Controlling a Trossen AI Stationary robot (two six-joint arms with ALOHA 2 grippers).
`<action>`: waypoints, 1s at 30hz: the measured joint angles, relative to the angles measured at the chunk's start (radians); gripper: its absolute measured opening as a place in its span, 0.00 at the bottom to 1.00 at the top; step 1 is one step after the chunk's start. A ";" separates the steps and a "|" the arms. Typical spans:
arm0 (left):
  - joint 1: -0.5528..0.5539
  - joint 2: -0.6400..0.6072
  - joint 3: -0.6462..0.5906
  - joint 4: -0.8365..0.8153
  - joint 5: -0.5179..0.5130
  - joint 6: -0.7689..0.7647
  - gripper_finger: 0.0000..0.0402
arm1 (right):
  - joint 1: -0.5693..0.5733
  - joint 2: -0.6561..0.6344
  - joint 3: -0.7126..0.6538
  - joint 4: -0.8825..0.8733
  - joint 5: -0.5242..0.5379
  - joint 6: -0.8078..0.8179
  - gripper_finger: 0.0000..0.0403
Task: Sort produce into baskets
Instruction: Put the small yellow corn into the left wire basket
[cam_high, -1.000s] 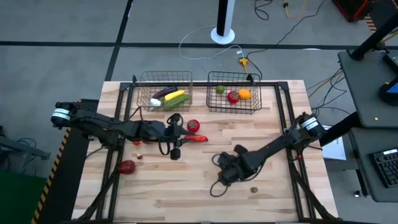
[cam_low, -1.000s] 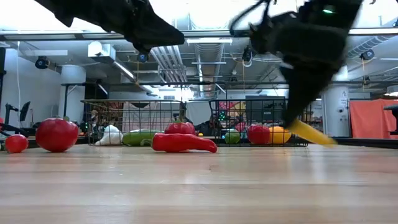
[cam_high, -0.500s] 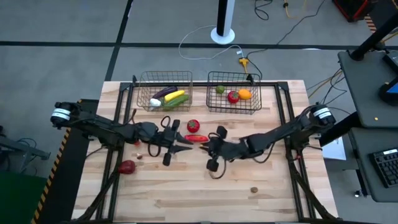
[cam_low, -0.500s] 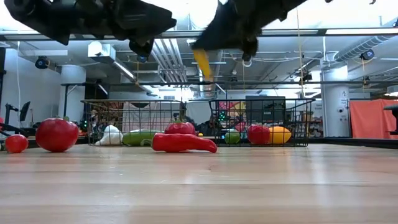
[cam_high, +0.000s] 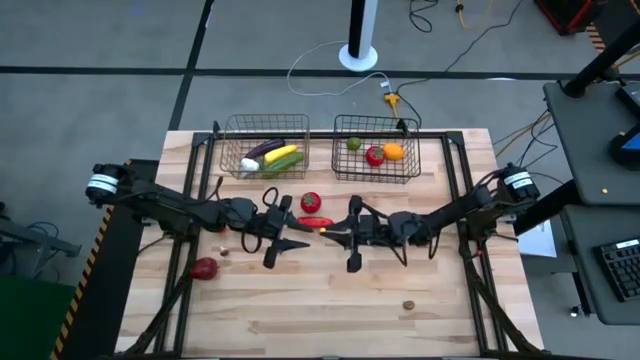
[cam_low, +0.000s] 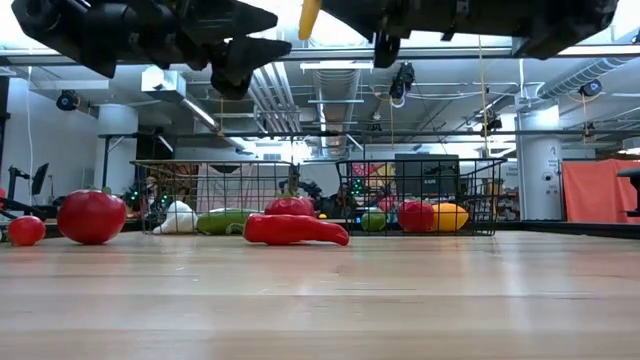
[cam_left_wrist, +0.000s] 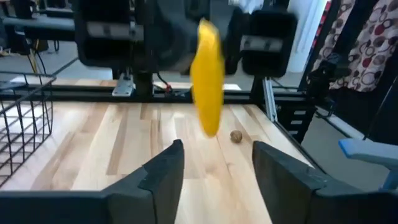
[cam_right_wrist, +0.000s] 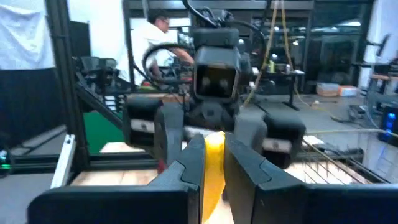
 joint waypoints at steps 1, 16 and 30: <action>0.000 0.012 0.010 -0.003 0.000 -0.001 0.45 | -0.004 0.003 0.006 0.004 -0.010 0.000 0.08; 0.000 0.128 0.117 0.008 0.000 0.016 0.47 | -0.005 0.015 0.018 -0.023 -0.015 -0.051 0.08; 0.000 0.120 0.113 -0.005 -0.001 0.023 0.03 | -0.005 0.015 0.018 -0.020 -0.012 -0.033 0.20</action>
